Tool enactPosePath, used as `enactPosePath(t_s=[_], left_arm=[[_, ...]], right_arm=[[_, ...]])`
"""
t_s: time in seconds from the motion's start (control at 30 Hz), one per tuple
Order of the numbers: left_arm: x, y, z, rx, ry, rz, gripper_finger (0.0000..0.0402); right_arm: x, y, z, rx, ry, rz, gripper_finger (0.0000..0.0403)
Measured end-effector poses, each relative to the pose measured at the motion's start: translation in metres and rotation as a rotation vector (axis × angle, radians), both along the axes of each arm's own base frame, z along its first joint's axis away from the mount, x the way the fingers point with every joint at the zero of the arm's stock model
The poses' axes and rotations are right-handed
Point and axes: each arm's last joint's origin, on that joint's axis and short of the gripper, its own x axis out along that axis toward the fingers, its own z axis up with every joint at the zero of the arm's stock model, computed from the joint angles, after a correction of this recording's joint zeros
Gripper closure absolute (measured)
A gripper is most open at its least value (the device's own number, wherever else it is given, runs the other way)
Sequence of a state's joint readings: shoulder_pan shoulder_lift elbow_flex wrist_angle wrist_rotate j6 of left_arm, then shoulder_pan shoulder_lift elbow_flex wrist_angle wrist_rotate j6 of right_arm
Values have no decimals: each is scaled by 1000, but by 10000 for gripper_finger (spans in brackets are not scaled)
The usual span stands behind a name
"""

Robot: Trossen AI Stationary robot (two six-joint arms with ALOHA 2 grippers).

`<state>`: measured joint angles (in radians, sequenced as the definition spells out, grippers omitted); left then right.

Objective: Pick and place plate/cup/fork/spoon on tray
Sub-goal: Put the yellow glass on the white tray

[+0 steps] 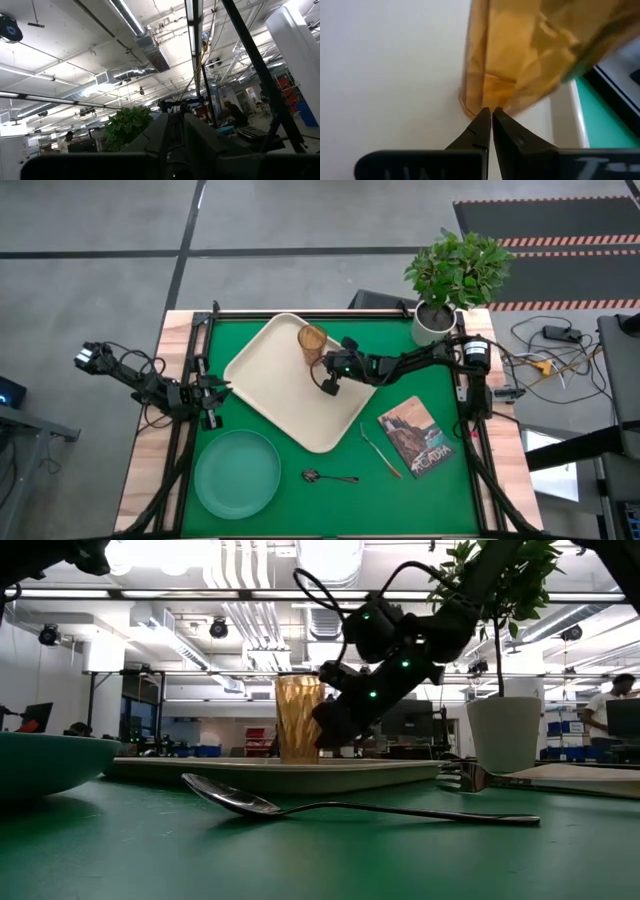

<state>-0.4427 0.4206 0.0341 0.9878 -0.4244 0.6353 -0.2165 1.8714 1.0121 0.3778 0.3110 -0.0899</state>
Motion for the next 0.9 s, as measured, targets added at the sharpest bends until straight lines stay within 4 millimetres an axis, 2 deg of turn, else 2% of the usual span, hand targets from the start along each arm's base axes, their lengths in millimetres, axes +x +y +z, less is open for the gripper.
enactPosePath(t_s=[0.2, 0.43, 0.57, 0.9], left_arm=[[0, 0, 0, -1, 1, 3, 357], [0, 0, 0, -3, -2, 3, 357], [0, 0, 0, -2, -1, 3, 357], [0, 0, 0, -2, 0, 3, 357]], right_arm=[[22, -5, 2, -14, -6, 12, 394], [50, -14, -9, -33, 63, 19, 394], [63, -22, -5, -35, 83, 14, 394], [75, -49, 12, -60, 64, -20, 394]])
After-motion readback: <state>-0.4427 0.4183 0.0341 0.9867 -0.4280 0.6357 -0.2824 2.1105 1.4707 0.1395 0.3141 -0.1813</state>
